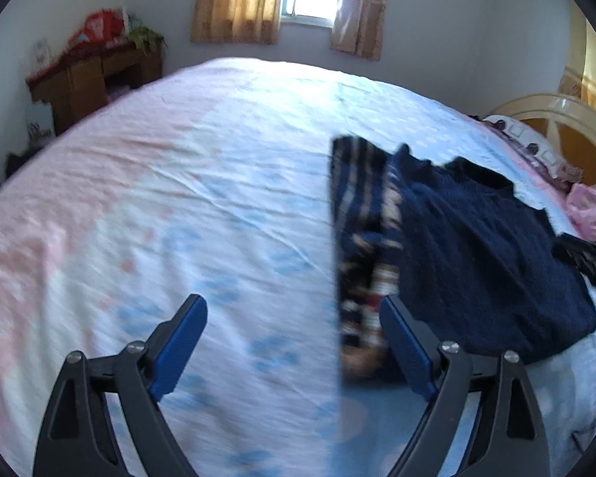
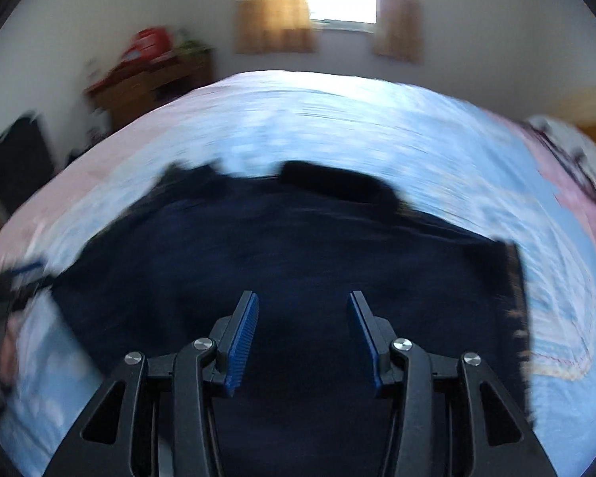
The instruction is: Fold small clothes
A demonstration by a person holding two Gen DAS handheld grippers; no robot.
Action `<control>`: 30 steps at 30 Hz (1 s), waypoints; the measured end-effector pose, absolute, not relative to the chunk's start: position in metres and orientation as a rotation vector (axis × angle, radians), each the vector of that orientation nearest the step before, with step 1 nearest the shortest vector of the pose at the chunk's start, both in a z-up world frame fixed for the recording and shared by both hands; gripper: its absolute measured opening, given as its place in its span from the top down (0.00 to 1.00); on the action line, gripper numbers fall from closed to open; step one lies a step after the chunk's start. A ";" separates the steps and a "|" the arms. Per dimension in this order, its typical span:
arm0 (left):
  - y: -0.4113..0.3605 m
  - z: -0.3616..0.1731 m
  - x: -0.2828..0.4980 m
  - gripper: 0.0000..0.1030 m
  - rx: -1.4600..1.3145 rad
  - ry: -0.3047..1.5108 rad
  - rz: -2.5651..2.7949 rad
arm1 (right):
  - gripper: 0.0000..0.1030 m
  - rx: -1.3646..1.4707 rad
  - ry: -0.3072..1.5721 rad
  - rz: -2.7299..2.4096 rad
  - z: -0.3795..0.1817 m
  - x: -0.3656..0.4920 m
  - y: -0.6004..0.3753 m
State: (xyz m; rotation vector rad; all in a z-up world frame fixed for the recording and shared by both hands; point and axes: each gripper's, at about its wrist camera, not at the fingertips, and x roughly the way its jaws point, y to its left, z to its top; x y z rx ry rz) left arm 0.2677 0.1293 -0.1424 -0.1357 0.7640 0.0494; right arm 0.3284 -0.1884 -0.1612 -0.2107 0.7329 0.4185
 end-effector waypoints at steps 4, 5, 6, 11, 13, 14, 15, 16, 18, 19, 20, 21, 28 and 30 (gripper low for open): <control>0.147 -0.137 0.268 0.11 -0.119 0.764 0.075 | 0.53 -0.355 0.678 0.532 -0.170 0.285 -0.122; 0.152 -0.136 0.267 0.11 -0.120 0.761 0.076 | 0.53 -0.387 0.668 0.562 -0.174 0.275 -0.106; 0.156 -0.135 0.266 0.11 -0.120 0.758 0.076 | 0.53 -0.418 0.656 0.588 -0.179 0.267 -0.092; 0.177 -0.132 0.262 0.11 -0.181 0.748 0.013 | 0.53 -0.503 0.631 0.619 -0.194 0.251 -0.049; 0.185 -0.133 0.267 0.11 -0.221 0.764 -0.048 | 0.53 -0.522 0.626 0.624 -0.197 0.247 -0.037; 0.187 -0.133 0.270 0.11 -0.236 0.772 -0.075 | 0.53 -0.538 0.622 0.626 -0.199 0.245 -0.028; 0.190 -0.135 0.275 0.11 -0.253 0.780 -0.101 | 0.53 -0.555 0.617 0.626 -0.201 0.243 -0.020; 0.193 -0.136 0.279 0.11 -0.269 0.785 -0.118 | 0.53 -0.564 0.614 0.625 -0.202 0.241 -0.016; 0.199 -0.139 0.290 0.11 -0.312 0.793 -0.163 | 0.53 -0.578 0.607 0.631 -0.204 0.240 -0.005; 0.202 -0.140 0.295 0.11 -0.336 0.800 -0.185 | 0.53 -0.588 0.603 0.619 -0.206 0.239 0.000; 0.205 -0.141 0.303 0.11 -0.370 0.805 -0.207 | 0.53 -0.602 0.598 0.600 -0.208 0.239 0.004; 0.206 -0.142 0.308 0.11 -0.396 0.808 -0.233 | 0.53 -0.614 0.594 0.583 -0.211 0.241 0.007; 0.200 -0.143 0.344 0.11 -0.400 0.831 -0.284 | 0.53 -0.655 0.586 0.529 -0.226 0.248 0.034; 0.190 -0.142 0.357 0.11 -0.375 0.835 -0.323 | 0.53 -0.644 0.590 0.518 -0.228 0.251 0.035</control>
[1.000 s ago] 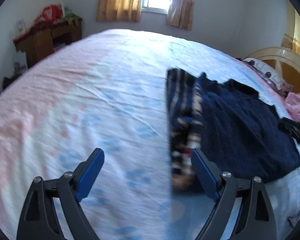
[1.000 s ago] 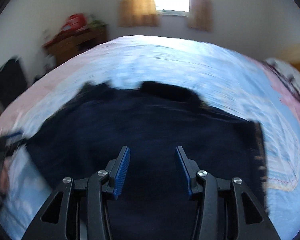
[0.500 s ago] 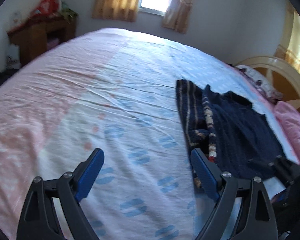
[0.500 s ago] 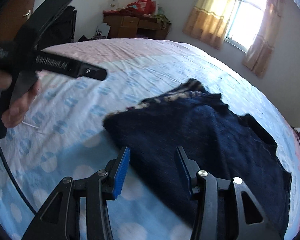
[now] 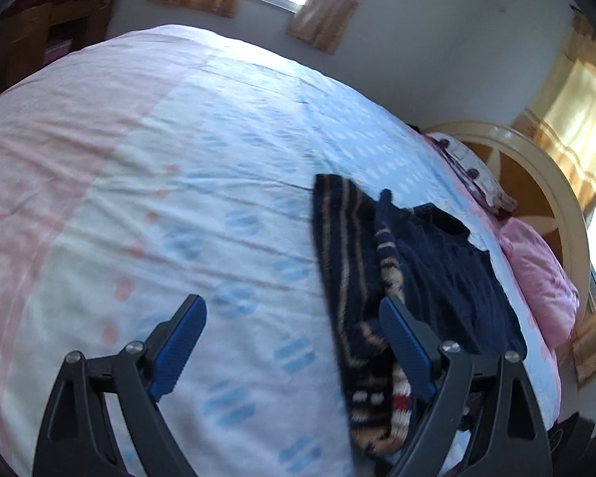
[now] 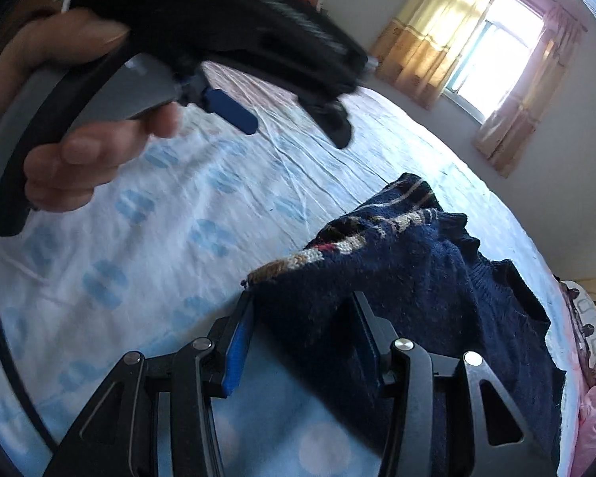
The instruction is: Fold small clothes
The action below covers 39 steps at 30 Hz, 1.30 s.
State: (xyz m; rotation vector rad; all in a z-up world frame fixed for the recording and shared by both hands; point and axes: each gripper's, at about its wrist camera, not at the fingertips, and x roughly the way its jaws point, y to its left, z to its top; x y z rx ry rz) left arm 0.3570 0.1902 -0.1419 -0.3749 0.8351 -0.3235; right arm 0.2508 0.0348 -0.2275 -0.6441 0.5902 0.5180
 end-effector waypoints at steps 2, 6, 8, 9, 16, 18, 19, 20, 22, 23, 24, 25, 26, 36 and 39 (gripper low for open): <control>0.181 -0.142 0.369 0.11 -0.358 0.843 -0.349 | 0.53 -0.633 0.591 0.501 -0.227 0.253 0.033; 0.160 -0.145 0.393 0.11 -0.342 0.855 -0.410 | 0.73 -0.629 0.601 0.472 -0.230 0.256 0.031; 0.149 -0.148 0.406 0.11 -0.356 0.870 -0.455 | 0.73 -0.615 0.608 0.477 -0.230 0.258 0.030; 0.144 -0.149 0.412 0.11 -0.359 0.881 -0.467 | 0.73 -0.612 0.610 0.478 -0.230 0.258 0.030; 0.112 -0.163 0.447 0.11 -0.281 0.978 -0.494 | 0.73 -0.618 0.598 0.473 -0.233 0.256 0.030; 0.107 -0.163 0.451 0.11 -0.259 0.985 -0.509 | 0.73 -0.617 0.597 0.474 -0.233 0.255 0.030; 0.105 -0.162 0.451 0.13 -0.244 0.980 -0.517 | 0.73 -0.616 0.596 0.475 -0.233 0.255 0.030; 0.105 -0.162 0.453 0.13 -0.251 0.989 -0.534 | 0.73 -0.614 0.594 0.475 -0.233 0.255 0.030; 0.107 -0.164 0.455 0.14 -0.275 0.995 -0.547 | 0.73 -0.616 0.590 0.473 -0.233 0.253 0.030; 0.109 -0.164 0.456 0.18 -0.279 0.990 -0.548 | 0.73 -0.621 0.587 0.470 -0.234 0.252 0.031; 0.110 -0.165 0.457 0.21 -0.282 0.989 -0.543 | 0.73 -0.629 0.580 0.464 -0.234 0.251 0.032; 0.112 -0.165 0.458 0.25 -0.293 0.989 -0.540 | 0.73 -0.634 0.577 0.462 -0.235 0.250 0.032; 0.116 -0.166 0.459 0.30 -0.312 0.987 -0.538 | 0.73 -0.640 0.574 0.458 -0.235 0.248 0.033; 0.102 -0.153 0.453 0.86 -0.267 0.956 -0.503 | 0.90 -0.584 0.585 0.498 -0.222 0.245 0.023; 0.101 -0.150 0.452 0.87 -0.277 0.946 -0.483 | 0.90 -0.599 0.561 0.492 -0.214 0.237 0.013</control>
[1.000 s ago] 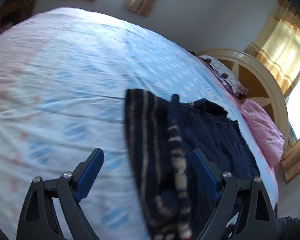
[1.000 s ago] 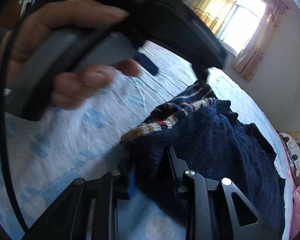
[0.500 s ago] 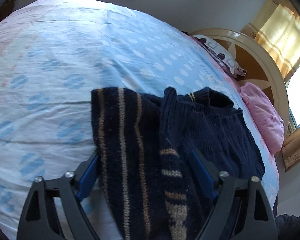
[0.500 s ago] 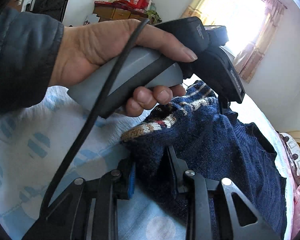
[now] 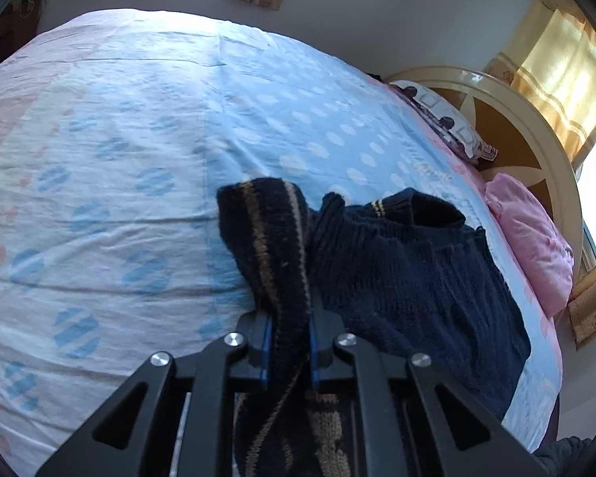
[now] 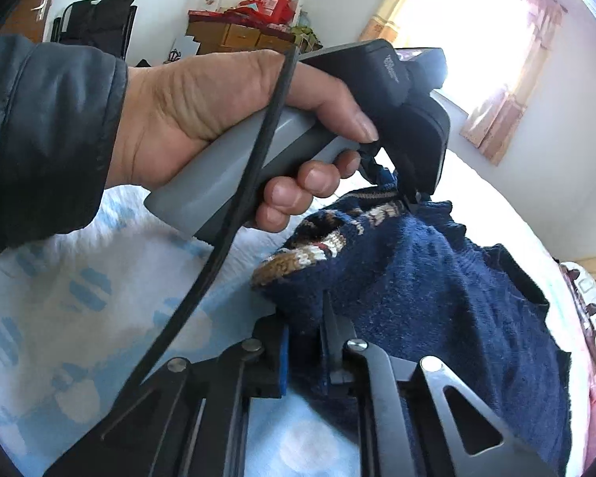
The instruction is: Fold small clothes
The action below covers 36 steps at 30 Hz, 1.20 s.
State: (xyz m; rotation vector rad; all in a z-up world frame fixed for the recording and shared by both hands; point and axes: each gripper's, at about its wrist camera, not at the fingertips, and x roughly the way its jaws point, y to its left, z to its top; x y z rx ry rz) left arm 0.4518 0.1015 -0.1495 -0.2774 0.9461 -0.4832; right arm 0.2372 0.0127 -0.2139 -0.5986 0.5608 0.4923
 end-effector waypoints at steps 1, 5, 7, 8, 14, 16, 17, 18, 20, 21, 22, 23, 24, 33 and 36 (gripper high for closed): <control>0.103 -0.147 0.450 0.87 -0.291 0.937 -0.474 | 0.90 -0.601 0.556 0.490 -0.212 0.236 0.010; 0.101 -0.133 0.443 0.87 -0.311 0.891 -0.468 | 0.90 -0.586 0.532 0.474 -0.196 0.232 -0.009; 0.098 -0.125 0.440 0.88 -0.316 0.872 -0.460 | 0.91 -0.580 0.515 0.463 -0.189 0.228 -0.017; 0.096 -0.121 0.438 0.88 -0.320 0.859 -0.458 | 0.91 -0.577 0.509 0.458 -0.187 0.228 -0.022; 0.082 -0.100 0.435 0.89 -0.359 0.806 -0.465 | 0.91 -0.516 0.459 0.412 -0.164 0.222 -0.058; 0.073 -0.091 0.434 0.89 -0.373 0.788 -0.474 | 0.91 -0.499 0.442 0.399 -0.157 0.223 -0.070; 0.068 -0.088 0.433 0.89 -0.372 0.781 -0.475 | 0.91 -0.489 0.432 0.388 -0.152 0.222 -0.077; 0.063 -0.084 0.432 0.89 -0.370 0.773 -0.479 | 0.91 -0.480 0.427 0.383 -0.149 0.222 -0.083; 0.050 -0.075 0.432 0.89 -0.365 0.760 -0.484 | 0.91 -0.456 0.414 0.370 -0.143 0.222 -0.096; 0.046 -0.071 0.432 0.89 -0.366 0.755 -0.489 | 0.91 -0.446 0.409 0.362 -0.140 0.221 -0.101; 0.041 -0.068 0.432 0.89 -0.368 0.751 -0.494 | 0.91 -0.435 0.404 0.358 -0.138 0.220 -0.106; 0.034 -0.064 0.432 0.89 -0.366 0.745 -0.500 | 0.91 -0.423 0.398 0.352 -0.135 0.219 -0.113; 0.026 -0.060 0.433 0.89 -0.364 0.741 -0.510 | 0.91 -0.416 0.392 0.344 -0.133 0.218 -0.117; -0.039 -0.048 0.442 0.89 -0.319 0.747 -0.569 | 0.91 -0.297 0.402 0.283 -0.130 0.226 -0.183; -0.068 -0.047 0.445 0.89 -0.291 0.756 -0.598 | 0.91 -0.236 0.407 0.270 -0.128 0.226 -0.209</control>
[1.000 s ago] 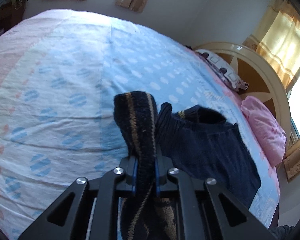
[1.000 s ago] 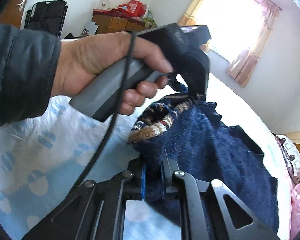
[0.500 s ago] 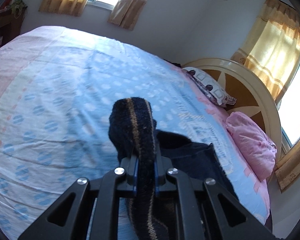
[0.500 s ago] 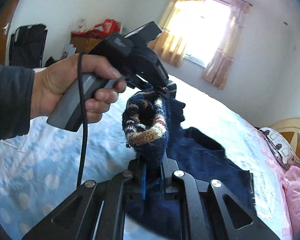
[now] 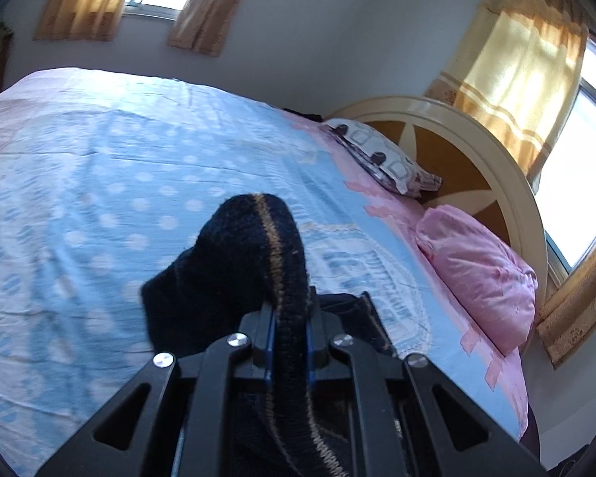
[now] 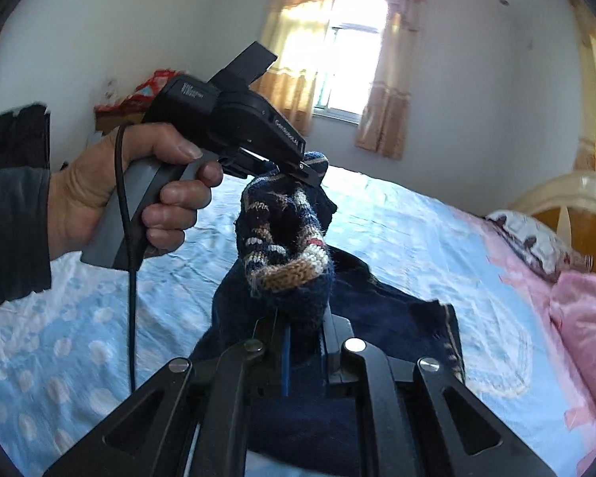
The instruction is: Fold small clothes
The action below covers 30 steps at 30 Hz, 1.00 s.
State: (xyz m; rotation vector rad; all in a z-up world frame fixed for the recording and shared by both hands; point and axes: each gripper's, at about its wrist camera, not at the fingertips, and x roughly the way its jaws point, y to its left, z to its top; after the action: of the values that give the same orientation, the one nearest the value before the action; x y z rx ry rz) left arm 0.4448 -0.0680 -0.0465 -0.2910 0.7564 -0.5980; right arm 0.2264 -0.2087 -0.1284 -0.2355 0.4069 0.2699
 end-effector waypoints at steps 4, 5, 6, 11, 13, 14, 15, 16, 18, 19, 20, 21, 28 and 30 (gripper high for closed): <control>-0.104 -0.047 0.447 0.89 -0.253 0.768 -0.629 | 0.91 -0.178 0.422 0.238 -0.130 0.228 -0.238; -0.114 -0.048 0.449 0.89 -0.244 0.774 -0.636 | 0.91 -0.154 0.434 0.227 -0.132 0.229 -0.248; -0.123 -0.049 0.450 0.89 -0.235 0.780 -0.642 | 0.91 -0.141 0.442 0.224 -0.132 0.231 -0.253; -0.163 -0.063 0.459 0.89 -0.195 0.824 -0.670 | 0.91 -0.023 0.516 0.189 -0.150 0.238 -0.294; -0.179 -0.071 0.461 0.89 -0.167 0.840 -0.680 | 0.91 0.003 0.536 0.173 -0.154 0.240 -0.308; -0.185 -0.073 0.461 0.89 -0.158 0.847 -0.683 | 0.91 0.017 0.548 0.162 -0.157 0.240 -0.315; -0.192 -0.076 0.462 0.89 -0.150 0.856 -0.687 | 0.91 0.030 0.561 0.157 -0.159 0.241 -0.322; -0.200 -0.079 0.463 0.90 -0.137 0.864 -0.691 | 0.91 0.046 0.582 0.158 -0.162 0.242 -0.326; -0.213 -0.084 0.464 0.90 -0.120 0.878 -0.696 | 0.91 0.080 0.610 0.157 -0.167 0.244 -0.338; -0.218 -0.087 0.464 0.90 -0.117 0.888 -0.701 | 0.91 0.104 0.630 0.159 -0.171 0.245 -0.343; -0.223 -0.089 0.464 0.91 -0.111 0.893 -0.702 | 0.91 0.141 0.656 0.165 -0.175 0.245 -0.349; -0.227 -0.092 0.464 0.91 -0.102 0.899 -0.702 | 0.91 0.162 0.669 0.170 -0.178 0.245 -0.353; -0.255 -0.095 0.455 0.87 -0.008 0.907 -0.716 | 0.91 0.320 0.751 0.195 -0.200 0.245 -0.380; -0.259 -0.089 0.449 0.84 0.014 0.894 -0.732 | 0.91 0.335 0.756 0.197 -0.202 0.241 -0.383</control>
State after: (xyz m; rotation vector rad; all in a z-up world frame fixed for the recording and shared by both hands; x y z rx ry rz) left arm 0.4493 -0.2589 -0.0889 0.0137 0.8938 -0.7319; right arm 0.2414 -0.3827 -0.2021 0.3346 0.7557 0.1973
